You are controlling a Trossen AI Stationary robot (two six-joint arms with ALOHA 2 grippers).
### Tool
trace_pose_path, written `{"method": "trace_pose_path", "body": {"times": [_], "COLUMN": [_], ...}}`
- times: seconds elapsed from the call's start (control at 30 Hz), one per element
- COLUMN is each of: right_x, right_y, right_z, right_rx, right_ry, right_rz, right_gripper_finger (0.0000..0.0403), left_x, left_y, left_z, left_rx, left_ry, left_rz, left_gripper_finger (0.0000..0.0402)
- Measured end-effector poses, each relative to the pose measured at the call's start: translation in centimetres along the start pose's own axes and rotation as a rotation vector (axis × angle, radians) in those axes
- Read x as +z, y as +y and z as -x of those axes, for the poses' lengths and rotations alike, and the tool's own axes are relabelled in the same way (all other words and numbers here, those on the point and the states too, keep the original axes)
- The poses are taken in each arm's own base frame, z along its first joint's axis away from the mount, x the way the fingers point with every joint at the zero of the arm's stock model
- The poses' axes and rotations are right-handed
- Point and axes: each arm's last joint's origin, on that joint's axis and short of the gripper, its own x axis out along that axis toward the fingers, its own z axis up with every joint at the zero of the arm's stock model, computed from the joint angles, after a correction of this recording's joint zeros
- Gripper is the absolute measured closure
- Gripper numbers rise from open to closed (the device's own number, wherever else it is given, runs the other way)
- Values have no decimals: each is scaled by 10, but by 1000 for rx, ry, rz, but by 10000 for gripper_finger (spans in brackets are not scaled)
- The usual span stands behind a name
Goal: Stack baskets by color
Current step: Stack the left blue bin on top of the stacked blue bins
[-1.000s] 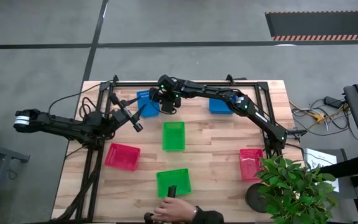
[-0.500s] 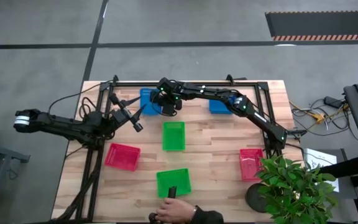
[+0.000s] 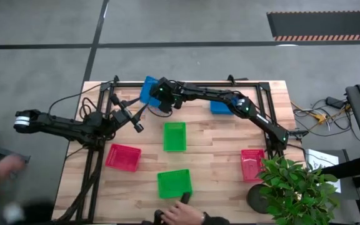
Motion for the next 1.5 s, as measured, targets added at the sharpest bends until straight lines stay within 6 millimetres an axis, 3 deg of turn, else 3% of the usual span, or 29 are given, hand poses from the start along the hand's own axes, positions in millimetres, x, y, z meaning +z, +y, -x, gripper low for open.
{"method": "trace_pose_path", "body": {"times": [0.27, 0.47, 0.87, 1.0, 1.17, 1.5], "right_x": [12, 17, 3, 1, 4, 9], "right_y": [-15, -11, 0, 2, 18, 76], "right_z": [36, 76, 175, 188, 202, 222], "right_rx": [84, 204, 486, 479, 540, 615], "right_ry": [334, 377, 398, 442, 469, 595], "right_rz": [-357, -624, -1174, -1291, -1329, -1330], "right_gripper_finger": [394, 394, 394, 394, 394, 394], "left_x": [1, 3, 6, 7, 7, 7], "left_y": [1, 2, 6, 6, 7, 7], "left_z": [0, 1, 2, 2, 2, 3], "left_rx": [2, 7, 20, 21, 23, 22], "left_ry": [-4, -12, -29, -31, -33, -33], "left_rz": [3, 9, 4, 5, 6, 9], "left_gripper_finger": [249, 249, 249, 249, 249, 249]}}
